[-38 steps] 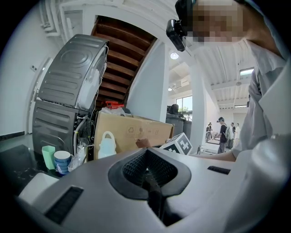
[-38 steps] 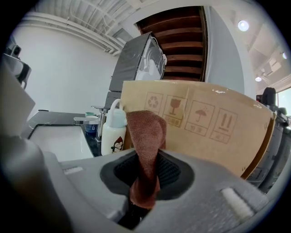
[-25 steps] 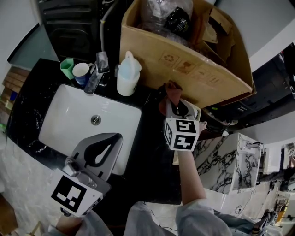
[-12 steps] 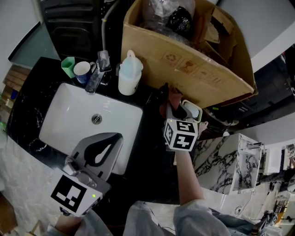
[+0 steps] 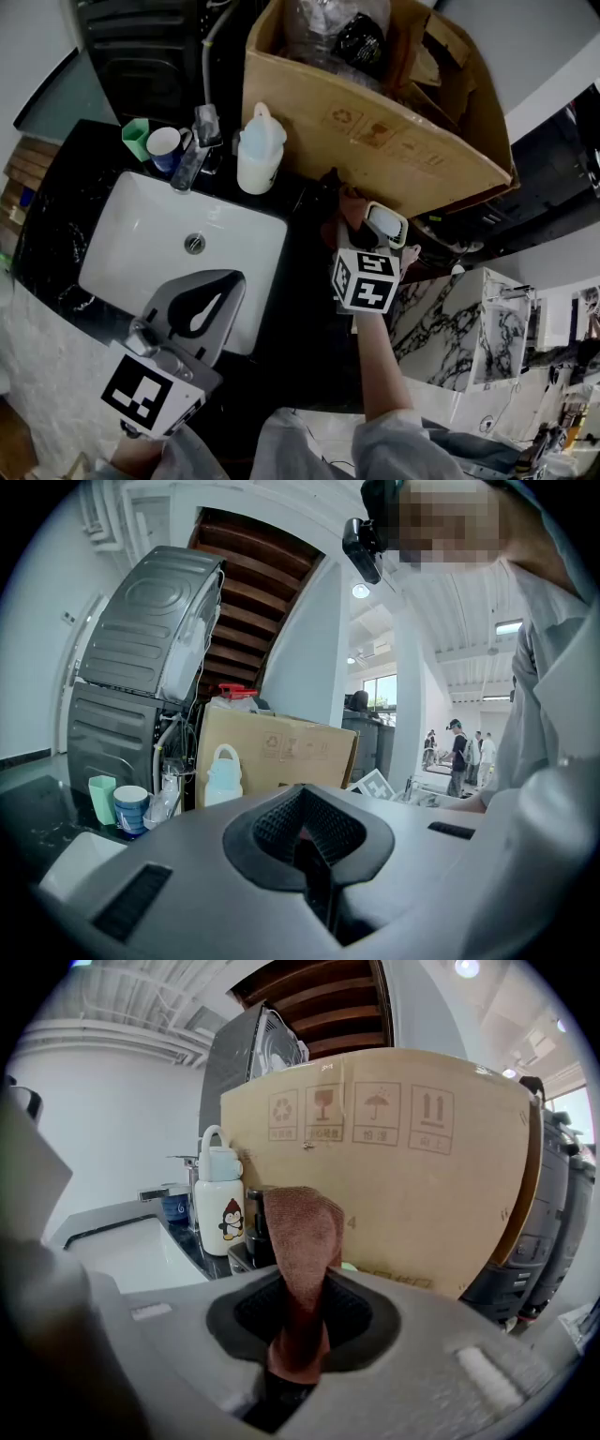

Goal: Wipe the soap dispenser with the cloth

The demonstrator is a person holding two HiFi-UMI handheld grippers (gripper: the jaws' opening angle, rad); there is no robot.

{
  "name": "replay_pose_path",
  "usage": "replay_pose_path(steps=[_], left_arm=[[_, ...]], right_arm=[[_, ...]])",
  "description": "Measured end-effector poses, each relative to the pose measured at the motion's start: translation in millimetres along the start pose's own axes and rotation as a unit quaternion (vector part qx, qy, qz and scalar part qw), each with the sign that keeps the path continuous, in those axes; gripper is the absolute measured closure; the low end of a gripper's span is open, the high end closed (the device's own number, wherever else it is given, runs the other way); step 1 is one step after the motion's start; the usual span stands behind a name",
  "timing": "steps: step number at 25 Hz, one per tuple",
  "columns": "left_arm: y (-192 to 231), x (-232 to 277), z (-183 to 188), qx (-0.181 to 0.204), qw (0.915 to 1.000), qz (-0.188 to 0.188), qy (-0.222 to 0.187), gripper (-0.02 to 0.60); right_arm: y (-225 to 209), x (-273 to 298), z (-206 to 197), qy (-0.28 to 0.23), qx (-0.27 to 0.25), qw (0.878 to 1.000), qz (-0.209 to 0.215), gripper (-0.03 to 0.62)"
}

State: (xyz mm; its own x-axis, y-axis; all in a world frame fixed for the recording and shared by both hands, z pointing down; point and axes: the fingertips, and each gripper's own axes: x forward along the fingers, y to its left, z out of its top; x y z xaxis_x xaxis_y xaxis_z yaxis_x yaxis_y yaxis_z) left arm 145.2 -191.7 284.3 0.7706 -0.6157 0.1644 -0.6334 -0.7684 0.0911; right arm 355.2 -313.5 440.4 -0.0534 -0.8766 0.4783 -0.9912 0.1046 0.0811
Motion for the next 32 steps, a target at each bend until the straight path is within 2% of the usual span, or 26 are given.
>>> replay_pose_path(steps=[10, 22, 32], left_arm=[[-0.1, 1.4, 2.4, -0.003, 1.0000, -0.007, -0.005, 0.578], [-1.1, -3.4, 6.8, 0.005, 0.9999, -0.009, -0.009, 0.578], [19.0, -10.4, 8.5, -0.005, 0.9997, 0.017, -0.014, 0.578]], right_arm=[[-8.2, -20.7, 28.0, -0.030, -0.011, 0.999, -0.015, 0.519], [10.0, -21.7, 61.5, -0.059, -0.062, 0.996, -0.012, 0.519], [29.6, -16.1, 60.4, -0.055, -0.101, 0.993, -0.006, 0.518]])
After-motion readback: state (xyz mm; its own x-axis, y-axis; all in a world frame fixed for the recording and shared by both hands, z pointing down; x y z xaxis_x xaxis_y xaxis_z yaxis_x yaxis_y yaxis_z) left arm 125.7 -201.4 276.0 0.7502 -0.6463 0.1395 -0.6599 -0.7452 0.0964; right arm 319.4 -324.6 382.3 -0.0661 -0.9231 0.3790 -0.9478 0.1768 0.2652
